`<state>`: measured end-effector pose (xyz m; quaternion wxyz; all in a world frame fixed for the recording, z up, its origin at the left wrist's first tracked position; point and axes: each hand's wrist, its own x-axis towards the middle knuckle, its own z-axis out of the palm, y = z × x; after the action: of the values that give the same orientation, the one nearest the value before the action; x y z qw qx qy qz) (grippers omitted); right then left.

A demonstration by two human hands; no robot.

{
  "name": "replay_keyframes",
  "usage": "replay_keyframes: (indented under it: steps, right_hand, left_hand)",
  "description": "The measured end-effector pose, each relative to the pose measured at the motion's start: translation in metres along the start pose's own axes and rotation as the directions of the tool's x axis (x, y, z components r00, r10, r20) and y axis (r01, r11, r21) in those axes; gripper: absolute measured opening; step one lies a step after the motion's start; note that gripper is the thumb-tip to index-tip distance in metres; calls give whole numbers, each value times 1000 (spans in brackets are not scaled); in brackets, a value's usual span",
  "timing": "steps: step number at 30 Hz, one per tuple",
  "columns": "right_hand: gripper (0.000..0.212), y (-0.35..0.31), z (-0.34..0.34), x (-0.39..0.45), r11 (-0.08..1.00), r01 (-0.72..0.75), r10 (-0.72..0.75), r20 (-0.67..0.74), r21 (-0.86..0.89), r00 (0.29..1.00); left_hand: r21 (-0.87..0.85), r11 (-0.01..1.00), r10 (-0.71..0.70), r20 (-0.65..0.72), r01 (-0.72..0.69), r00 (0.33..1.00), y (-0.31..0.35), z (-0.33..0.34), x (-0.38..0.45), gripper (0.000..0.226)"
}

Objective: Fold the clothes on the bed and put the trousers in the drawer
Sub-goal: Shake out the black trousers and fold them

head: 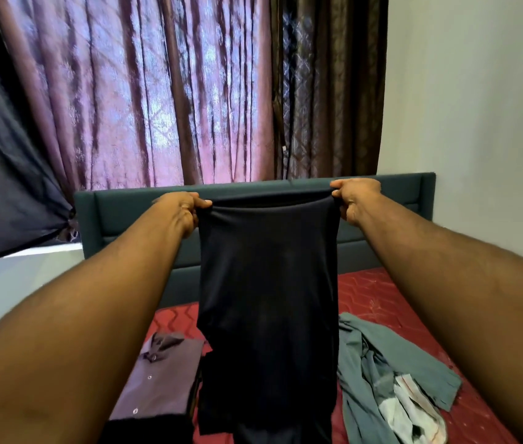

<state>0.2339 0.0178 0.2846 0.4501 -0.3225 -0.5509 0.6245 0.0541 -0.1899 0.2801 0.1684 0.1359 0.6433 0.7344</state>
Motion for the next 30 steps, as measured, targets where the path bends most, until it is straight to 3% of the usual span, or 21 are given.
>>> replay_keyframes:
  steps: [4, 6, 11, 13, 18, 23, 26, 30]
  right_hand:
    - [33, -31, 4, 4, 999, 20, -19, 34, -36, 999]
    - [33, -37, -3, -1, 992, 31, -19, 100, -121, 995]
    - [29, -43, -21, -24, 939, 61, 18, 224, -339, 974]
    - [30, -45, -27, -33, 942, 82, -7, 226, -327, 974]
    - [23, -57, -35, -49, 949, 131, -49, 277, -286, 960]
    - [21, -61, -38, -55, 949, 183, -77, 375, -256, 924]
    - [28, -45, -40, -51, 807, 339, -105, 447, -484, 888]
    - [27, -18, -30, -39, 361, 516, -217, 468, -777, 856]
  left_hand:
    - [10, 999, 42, 21, -42, 999, 29, 6, -2, 28]
    - [41, 999, -4, 72, 1, 997, 35, 3, -12, 28]
    - [326, 944, -116, 180, 53, 977, 30, -15, -39, 30]
    - [418, 908, -48, 140, -15, 989, 25, -24, -50, 26]
    - [430, 881, 187, 63, -196, 980, 35, -51, -69, 1]
    - [424, 859, 300, 36, -286, 953, 38, -55, -76, 9]
    - [408, 871, 290, 23, -274, 957, 31, -45, -73, 10]
    - [331, 914, 253, -13, -235, 967, 15, -20, -57, 16]
